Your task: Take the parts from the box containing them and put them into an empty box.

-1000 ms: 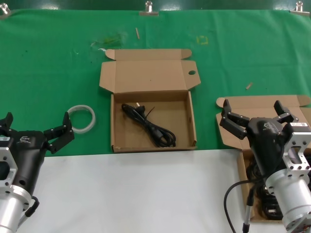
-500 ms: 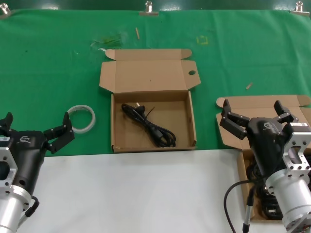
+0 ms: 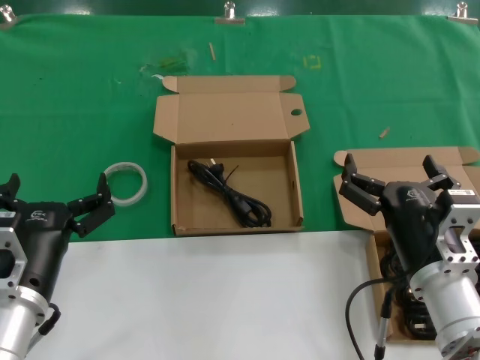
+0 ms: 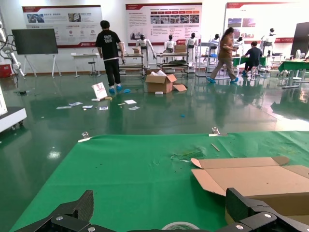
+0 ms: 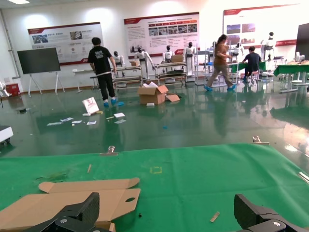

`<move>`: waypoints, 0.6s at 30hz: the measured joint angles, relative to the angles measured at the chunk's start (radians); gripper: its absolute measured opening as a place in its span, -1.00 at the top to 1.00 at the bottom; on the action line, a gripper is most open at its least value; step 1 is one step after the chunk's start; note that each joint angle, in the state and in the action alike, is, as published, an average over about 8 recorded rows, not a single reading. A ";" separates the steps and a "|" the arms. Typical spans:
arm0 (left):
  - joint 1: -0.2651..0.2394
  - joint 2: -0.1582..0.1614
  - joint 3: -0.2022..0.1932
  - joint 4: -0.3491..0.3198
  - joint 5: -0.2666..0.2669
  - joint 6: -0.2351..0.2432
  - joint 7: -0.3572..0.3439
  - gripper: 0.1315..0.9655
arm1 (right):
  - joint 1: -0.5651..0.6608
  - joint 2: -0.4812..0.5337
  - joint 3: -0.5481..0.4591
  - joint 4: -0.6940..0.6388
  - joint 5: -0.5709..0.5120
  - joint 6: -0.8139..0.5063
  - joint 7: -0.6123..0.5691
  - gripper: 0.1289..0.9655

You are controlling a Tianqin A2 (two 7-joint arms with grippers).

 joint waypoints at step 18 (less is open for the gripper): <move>0.000 0.000 0.000 0.000 0.000 0.000 0.000 -1.00 | 0.000 0.000 0.000 0.000 0.000 0.000 0.000 -1.00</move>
